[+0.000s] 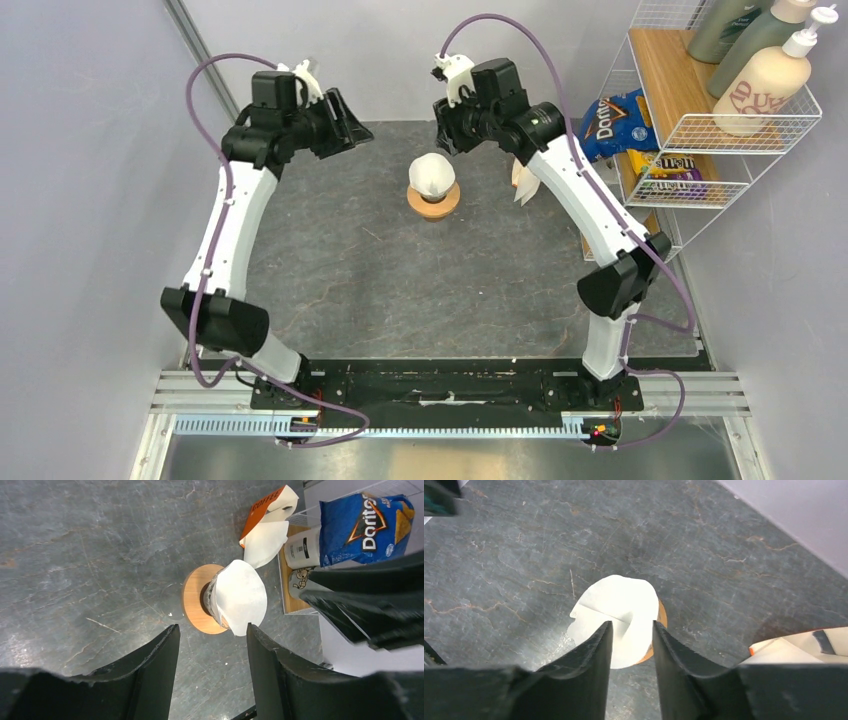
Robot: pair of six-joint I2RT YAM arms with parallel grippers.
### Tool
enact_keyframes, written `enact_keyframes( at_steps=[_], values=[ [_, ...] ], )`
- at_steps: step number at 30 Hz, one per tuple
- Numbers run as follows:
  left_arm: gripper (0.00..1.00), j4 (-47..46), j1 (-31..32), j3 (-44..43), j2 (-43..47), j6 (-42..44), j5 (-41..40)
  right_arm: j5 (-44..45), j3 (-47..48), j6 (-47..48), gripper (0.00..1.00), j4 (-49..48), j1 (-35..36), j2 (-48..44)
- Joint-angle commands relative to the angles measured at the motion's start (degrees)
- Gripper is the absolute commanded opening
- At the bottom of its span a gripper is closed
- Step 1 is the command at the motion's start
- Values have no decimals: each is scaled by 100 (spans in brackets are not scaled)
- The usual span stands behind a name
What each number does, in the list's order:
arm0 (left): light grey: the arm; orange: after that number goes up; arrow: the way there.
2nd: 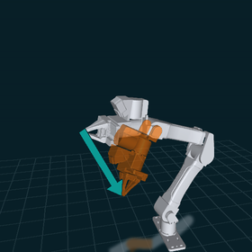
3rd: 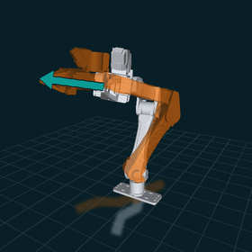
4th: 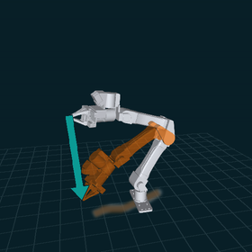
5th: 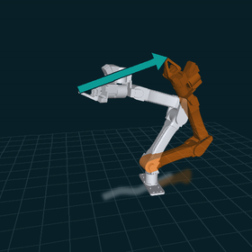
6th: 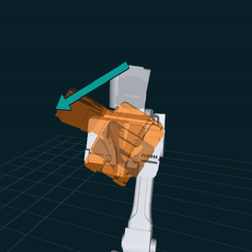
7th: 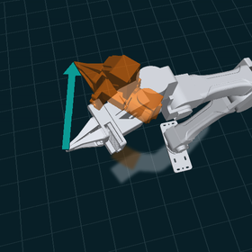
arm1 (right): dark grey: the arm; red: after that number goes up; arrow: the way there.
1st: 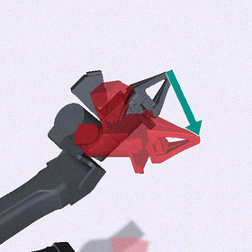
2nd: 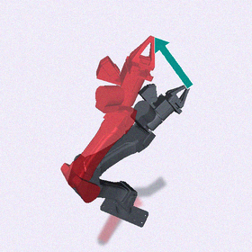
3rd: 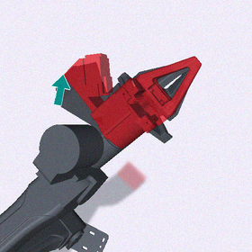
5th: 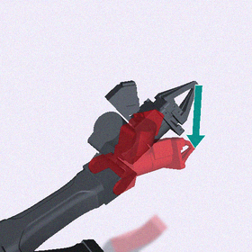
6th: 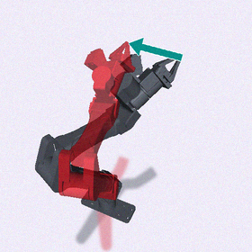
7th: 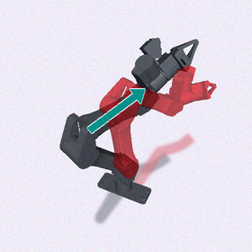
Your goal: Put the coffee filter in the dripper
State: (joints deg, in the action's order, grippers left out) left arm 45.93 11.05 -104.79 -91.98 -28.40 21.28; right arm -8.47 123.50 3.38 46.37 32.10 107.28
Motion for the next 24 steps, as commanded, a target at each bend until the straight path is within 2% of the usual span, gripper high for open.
enact_keyframes(
  at_steps=[1,5,9,14,24],
  values=[
    [59,-296,-149,467,593,326,206,-410,533,218,36,365,-11,472],
    [59,-427,-397,812,888,305,237,-462,796,266,22,636,11,823],
    [59,-410,-570,960,997,334,280,-470,805,391,14,779,68,974],
    [59,-427,-638,1196,1141,284,271,-374,795,646,10,927,212,1115],
    [59,-396,-705,1276,1220,287,237,47,904,1066,9,1167,416,1541]
  ],
)
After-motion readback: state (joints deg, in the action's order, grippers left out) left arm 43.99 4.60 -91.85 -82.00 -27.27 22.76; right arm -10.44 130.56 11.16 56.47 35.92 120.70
